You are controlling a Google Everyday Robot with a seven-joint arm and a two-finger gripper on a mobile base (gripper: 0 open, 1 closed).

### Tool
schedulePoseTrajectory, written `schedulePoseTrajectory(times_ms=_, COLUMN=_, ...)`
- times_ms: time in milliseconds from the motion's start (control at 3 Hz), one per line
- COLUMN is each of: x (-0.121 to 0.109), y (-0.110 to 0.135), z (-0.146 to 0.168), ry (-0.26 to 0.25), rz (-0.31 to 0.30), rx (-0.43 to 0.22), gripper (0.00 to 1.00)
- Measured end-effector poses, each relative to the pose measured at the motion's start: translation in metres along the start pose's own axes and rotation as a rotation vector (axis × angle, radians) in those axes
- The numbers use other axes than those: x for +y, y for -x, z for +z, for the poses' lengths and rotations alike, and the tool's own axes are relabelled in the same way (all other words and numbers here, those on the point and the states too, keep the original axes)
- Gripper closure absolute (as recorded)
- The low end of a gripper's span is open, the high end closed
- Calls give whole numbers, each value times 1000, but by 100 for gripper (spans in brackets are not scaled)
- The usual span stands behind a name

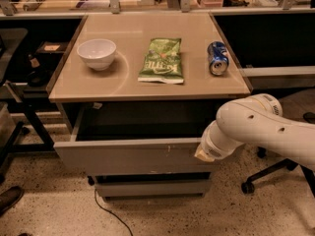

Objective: Close top drawer

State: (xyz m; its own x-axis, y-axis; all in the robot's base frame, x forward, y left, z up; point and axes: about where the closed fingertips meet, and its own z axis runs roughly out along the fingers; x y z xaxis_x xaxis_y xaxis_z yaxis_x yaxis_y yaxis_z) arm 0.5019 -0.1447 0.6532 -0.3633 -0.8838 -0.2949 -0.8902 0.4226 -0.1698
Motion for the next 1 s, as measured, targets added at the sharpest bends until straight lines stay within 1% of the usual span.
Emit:
schedulePoseTrajectory(times_ms=333, x=-8, y=3, z=1, ry=-11, rz=-6, rx=-3, gripper=100)
schedulePoseTrajectory(times_ms=667, x=-8, y=3, z=1, ry=-11, rz=-6, rx=-3, gripper=82)
schedulePoseTrajectory(times_ms=1000, x=-8, y=3, z=1, ry=-11, rz=-6, rx=-3, gripper=59)
